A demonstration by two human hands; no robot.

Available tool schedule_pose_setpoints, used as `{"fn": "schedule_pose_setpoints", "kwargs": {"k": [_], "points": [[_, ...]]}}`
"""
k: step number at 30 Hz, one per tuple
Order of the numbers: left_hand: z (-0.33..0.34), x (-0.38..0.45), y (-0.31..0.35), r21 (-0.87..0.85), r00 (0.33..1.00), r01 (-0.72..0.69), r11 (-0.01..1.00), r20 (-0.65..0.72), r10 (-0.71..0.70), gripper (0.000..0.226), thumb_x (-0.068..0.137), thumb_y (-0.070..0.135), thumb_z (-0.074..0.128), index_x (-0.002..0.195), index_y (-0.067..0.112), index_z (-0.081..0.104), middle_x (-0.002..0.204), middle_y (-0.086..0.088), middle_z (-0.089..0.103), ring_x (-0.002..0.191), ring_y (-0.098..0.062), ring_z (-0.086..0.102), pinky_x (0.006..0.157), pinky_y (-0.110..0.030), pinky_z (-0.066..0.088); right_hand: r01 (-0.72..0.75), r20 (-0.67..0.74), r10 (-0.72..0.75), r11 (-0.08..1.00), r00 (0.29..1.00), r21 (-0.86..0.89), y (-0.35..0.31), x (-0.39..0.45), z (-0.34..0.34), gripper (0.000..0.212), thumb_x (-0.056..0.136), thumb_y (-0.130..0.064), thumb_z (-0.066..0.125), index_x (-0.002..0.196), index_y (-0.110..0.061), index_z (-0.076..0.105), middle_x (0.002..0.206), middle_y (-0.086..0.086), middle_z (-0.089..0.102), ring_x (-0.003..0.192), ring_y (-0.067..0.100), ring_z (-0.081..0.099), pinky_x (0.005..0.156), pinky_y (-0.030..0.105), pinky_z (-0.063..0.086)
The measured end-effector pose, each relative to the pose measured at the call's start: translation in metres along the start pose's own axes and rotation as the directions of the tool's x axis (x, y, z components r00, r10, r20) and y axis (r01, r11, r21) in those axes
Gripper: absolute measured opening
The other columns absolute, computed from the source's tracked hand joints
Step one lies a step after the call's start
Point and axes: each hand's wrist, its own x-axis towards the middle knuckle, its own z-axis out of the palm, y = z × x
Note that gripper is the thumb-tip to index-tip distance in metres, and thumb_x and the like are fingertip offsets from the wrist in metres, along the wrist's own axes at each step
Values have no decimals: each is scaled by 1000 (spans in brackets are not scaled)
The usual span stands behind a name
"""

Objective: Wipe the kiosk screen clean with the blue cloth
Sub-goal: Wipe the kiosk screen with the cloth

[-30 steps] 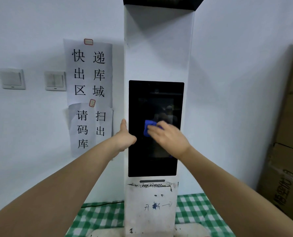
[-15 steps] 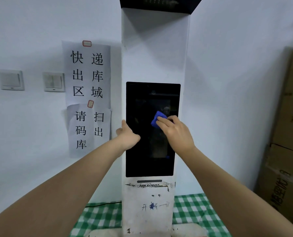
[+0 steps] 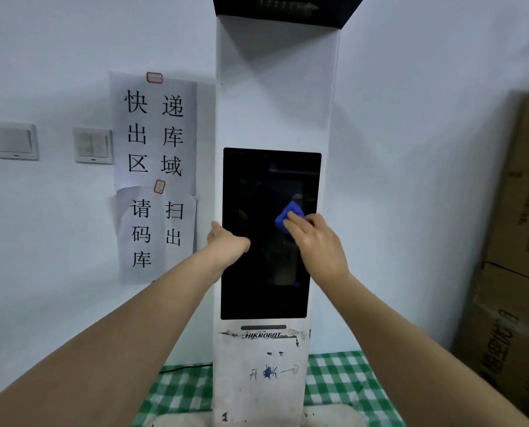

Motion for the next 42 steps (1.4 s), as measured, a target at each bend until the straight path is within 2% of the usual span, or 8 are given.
{"fn": "schedule_pose_setpoints", "kwargs": {"k": [5,11,16,18,22,29,34,42], "points": [[6,0,4,37,1000,5,999,-24,-4,80,86,7,52,152,8,6,156,-14,18,140,-34,32,112,-43,33,296,105,-296,955,949,18,4,-12,2,46,54,12,77,97,0,71,103,11,70,72,31,61,53,34,53],[5,2,8,87,1000,21,996,-7,-21,84,85,15,54,152,7,4,156,-12,19,138,-33,30,112,-44,34,32,-17,-31,999,999,41,11,1,-1,54,48,16,77,98,-1,72,106,9,71,77,32,63,49,29,49],[9,7,11,84,1000,15,996,-23,-13,87,86,21,56,152,5,2,154,-13,21,137,-31,31,112,-42,35,360,35,-359,932,933,-27,24,-16,7,34,70,11,60,98,-3,72,106,9,70,75,30,62,55,32,52],[9,9,10,72,1000,15,997,-21,-14,89,84,23,57,152,7,2,155,-12,18,139,-30,28,112,-44,34,324,6,-324,945,946,-53,36,-5,1,34,74,10,47,94,-2,72,103,9,70,73,31,61,52,33,52],[13,11,7,61,1000,15,998,-23,-13,92,83,26,59,152,8,0,157,-11,15,141,-30,26,113,-45,32,31,-71,-33,999,997,-27,34,-4,-5,49,54,21,70,97,-2,72,107,7,70,77,32,63,49,27,49],[16,9,5,82,999,6,997,-44,-2,97,84,25,58,152,8,-8,159,-10,7,142,-32,22,113,-46,32,250,54,-249,968,967,-8,36,-24,-2,46,55,18,73,97,0,71,102,10,70,73,32,62,50,33,52],[14,9,5,104,999,17,994,-35,-13,97,82,27,58,152,10,-6,159,-10,8,142,-33,23,112,-47,32,-17,-13,17,1000,1000,-9,28,-16,-5,56,48,24,72,98,-2,72,106,6,71,76,32,63,45,25,43],[9,9,4,133,1000,-10,991,-11,12,94,82,26,59,152,10,-1,157,-10,10,140,-31,27,111,-45,35,249,47,-246,965,968,-79,51,-21,-7,41,68,17,48,96,0,72,102,9,71,73,32,63,49,33,52]]}}
